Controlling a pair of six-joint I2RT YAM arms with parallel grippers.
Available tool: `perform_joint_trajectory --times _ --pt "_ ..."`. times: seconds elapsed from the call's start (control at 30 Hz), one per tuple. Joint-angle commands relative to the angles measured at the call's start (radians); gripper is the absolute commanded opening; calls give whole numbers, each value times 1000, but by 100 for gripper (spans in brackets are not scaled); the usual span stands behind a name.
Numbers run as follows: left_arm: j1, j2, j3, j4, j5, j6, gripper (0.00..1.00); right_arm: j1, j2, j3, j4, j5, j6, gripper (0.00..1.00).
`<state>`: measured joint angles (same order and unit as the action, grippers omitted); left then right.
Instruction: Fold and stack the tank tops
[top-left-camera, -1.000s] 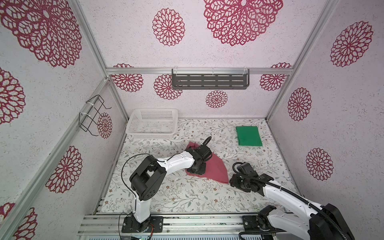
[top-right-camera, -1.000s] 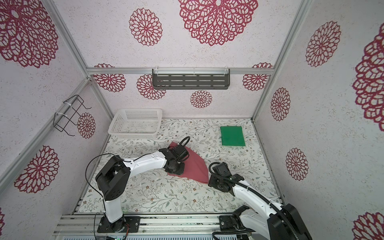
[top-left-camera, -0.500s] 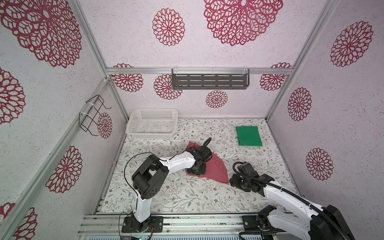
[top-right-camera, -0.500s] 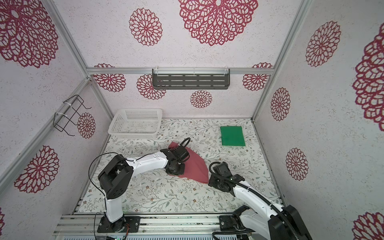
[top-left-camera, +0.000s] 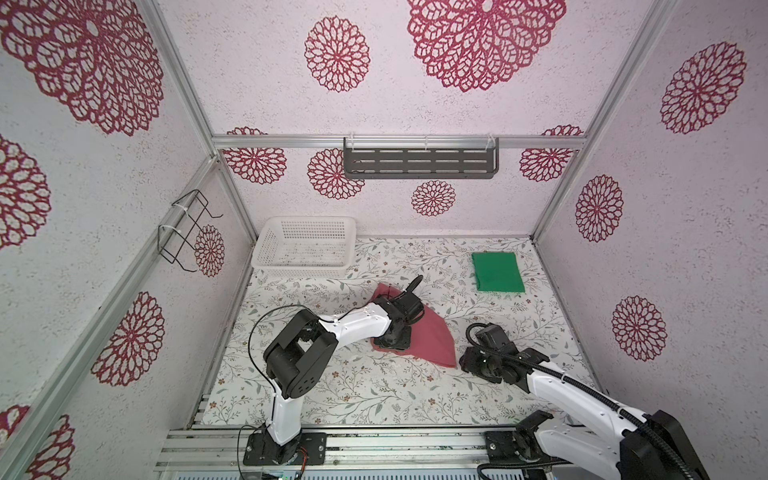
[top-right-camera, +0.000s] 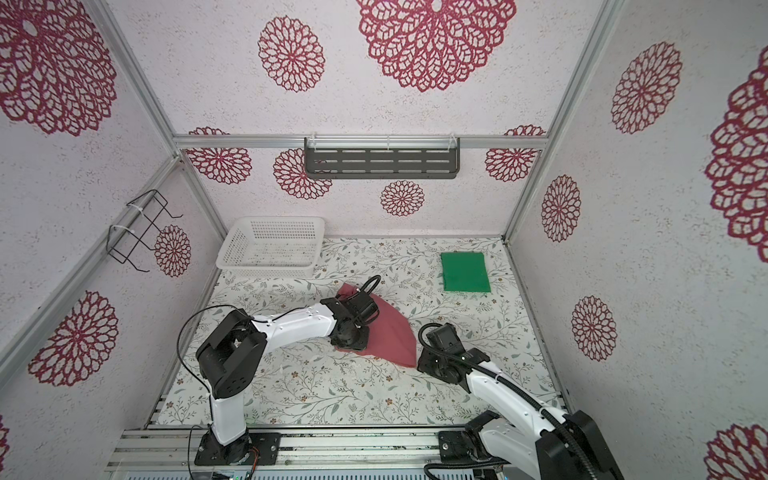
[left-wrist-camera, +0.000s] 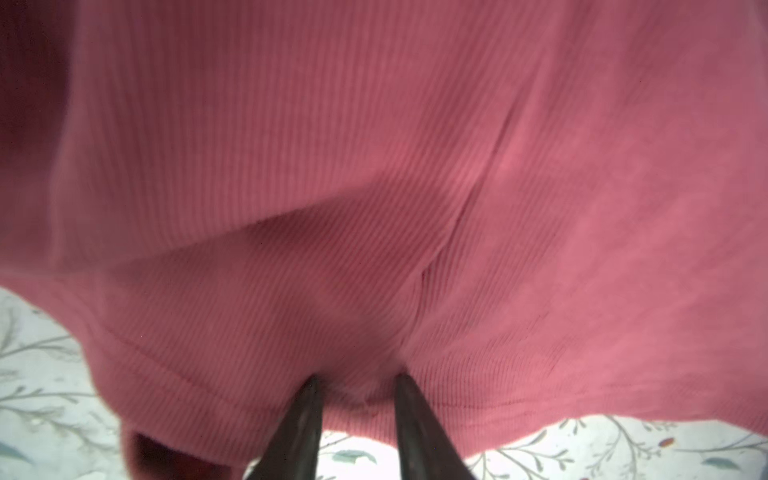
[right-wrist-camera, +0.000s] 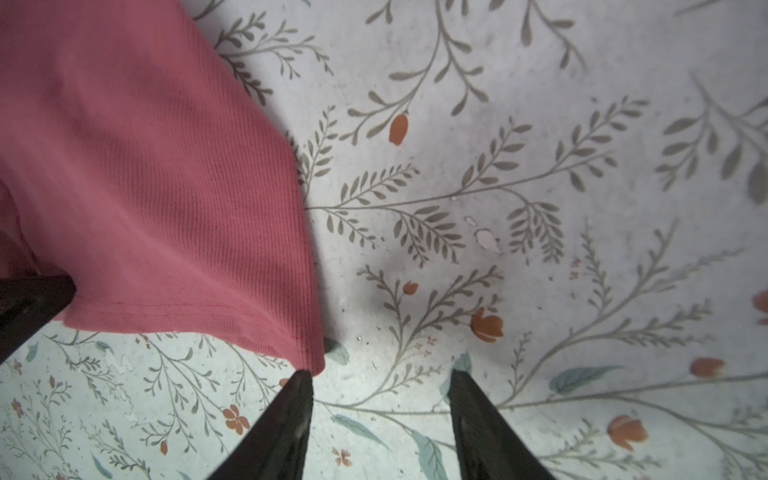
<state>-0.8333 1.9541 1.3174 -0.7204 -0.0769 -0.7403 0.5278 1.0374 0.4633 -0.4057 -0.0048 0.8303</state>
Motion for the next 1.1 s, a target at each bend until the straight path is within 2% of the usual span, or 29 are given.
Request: perform_joint_trajectory --times 0.0,0.13,0.27,0.33,0.53,0.7,0.8,0.9,1.0,1.07 --pt "-4 53 -15 27 3 -12 25 -8 0 -8 11 -7 -19 56" --pt "-4 75 -24 30 7 -16 18 -8 2 -3 12 -8 -22 56" --pt "-4 78 -29 28 2 -15 3 -8 0 3 8 -9 -26 56" --pt "-3 59 -13 7 -15 -7 0 -9 1 7 9 -12 -31 56" --pt "5 -85 111 -101 -32 57 0 -9 45 32 30 -40 -63 56" --pt "14 -172 285 -173 -15 123 0 -9 74 53 63 -31 -84 56" --pt "29 -191 407 -203 23 159 0 -15 100 70 80 -29 -103 57" --pt "54 -216 480 -182 112 169 0 -43 113 93 72 -26 -131 57" --pt "85 -278 455 -102 185 140 0 -89 99 104 73 -37 -155 57" --pt "124 -354 342 -35 185 97 0 -115 94 112 71 -56 -178 57"
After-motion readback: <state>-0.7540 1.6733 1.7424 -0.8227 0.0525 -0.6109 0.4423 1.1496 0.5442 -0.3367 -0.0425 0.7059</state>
